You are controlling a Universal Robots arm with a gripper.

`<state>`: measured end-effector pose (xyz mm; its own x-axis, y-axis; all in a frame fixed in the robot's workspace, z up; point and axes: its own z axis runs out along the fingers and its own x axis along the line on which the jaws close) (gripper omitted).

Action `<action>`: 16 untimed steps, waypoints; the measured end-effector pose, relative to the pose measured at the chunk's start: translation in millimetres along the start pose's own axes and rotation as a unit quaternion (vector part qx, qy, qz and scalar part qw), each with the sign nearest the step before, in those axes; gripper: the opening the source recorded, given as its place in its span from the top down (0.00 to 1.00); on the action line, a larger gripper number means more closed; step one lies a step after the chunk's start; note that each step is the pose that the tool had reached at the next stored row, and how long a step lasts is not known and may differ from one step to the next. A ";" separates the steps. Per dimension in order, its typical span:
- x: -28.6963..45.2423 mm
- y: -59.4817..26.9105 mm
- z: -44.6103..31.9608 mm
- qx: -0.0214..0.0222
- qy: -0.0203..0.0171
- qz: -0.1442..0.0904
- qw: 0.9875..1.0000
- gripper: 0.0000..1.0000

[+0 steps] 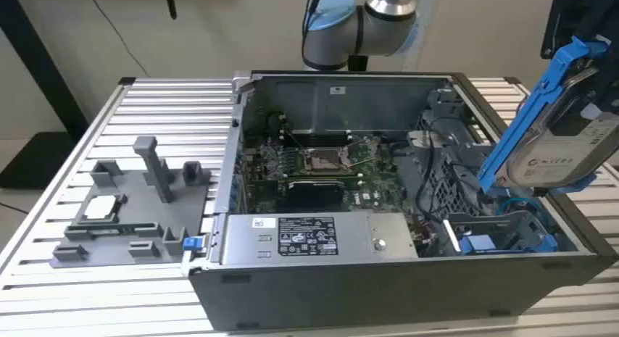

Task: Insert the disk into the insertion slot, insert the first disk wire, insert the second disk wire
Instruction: 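Insert the disk into the insertion slot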

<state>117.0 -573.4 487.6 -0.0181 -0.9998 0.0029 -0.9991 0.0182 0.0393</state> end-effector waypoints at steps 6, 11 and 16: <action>-0.2 0.0 0.7 0.000 0.000 0.000 1.000 1.00; -0.2 0.0 4.2 0.000 0.000 0.000 1.000 1.00; -0.2 0.5 8.6 0.000 0.000 0.000 1.000 1.00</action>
<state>116.1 -573.2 478.9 -0.0187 -0.9998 0.0029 -0.9991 0.0188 0.0393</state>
